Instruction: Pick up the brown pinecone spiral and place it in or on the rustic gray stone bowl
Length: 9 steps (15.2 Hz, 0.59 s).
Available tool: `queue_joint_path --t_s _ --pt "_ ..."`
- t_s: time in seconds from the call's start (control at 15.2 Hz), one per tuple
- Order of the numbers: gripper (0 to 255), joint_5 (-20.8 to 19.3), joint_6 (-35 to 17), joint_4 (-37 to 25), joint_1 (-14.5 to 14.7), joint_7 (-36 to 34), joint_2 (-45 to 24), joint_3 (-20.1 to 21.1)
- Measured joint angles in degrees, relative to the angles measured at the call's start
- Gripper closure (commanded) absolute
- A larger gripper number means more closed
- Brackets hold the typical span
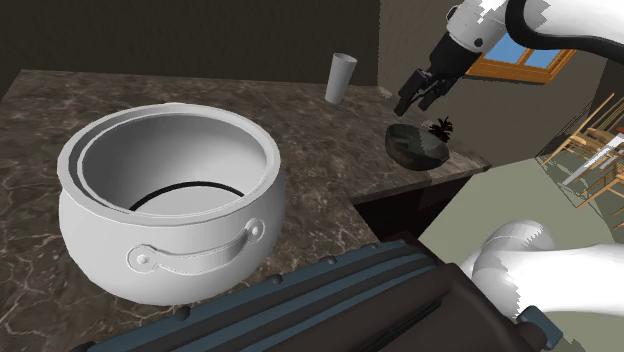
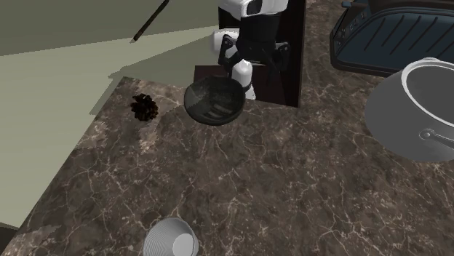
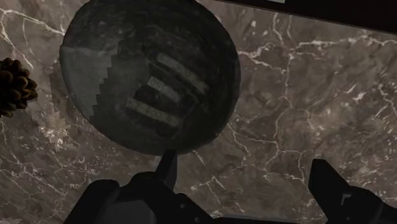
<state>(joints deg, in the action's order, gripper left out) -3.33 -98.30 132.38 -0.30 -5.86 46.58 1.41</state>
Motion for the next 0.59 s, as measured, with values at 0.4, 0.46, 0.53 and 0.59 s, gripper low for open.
queue_joint_path --t_s 0.4,0.46,0.53,0.59 --pt "0 -1.6 -0.3 0.8 -1.4 5.7 -0.1 -6.4" --pt "0 -1.9 -0.2 0.3 -1.7 7.1 -0.6 -7.9" --pt "0 -2.1 0.1 0.0 -1.9 8.3 -0.7 -9.1" --pt "0 -2.5 0.1 -0.5 -2.2 9.8 -1.4 -10.8"
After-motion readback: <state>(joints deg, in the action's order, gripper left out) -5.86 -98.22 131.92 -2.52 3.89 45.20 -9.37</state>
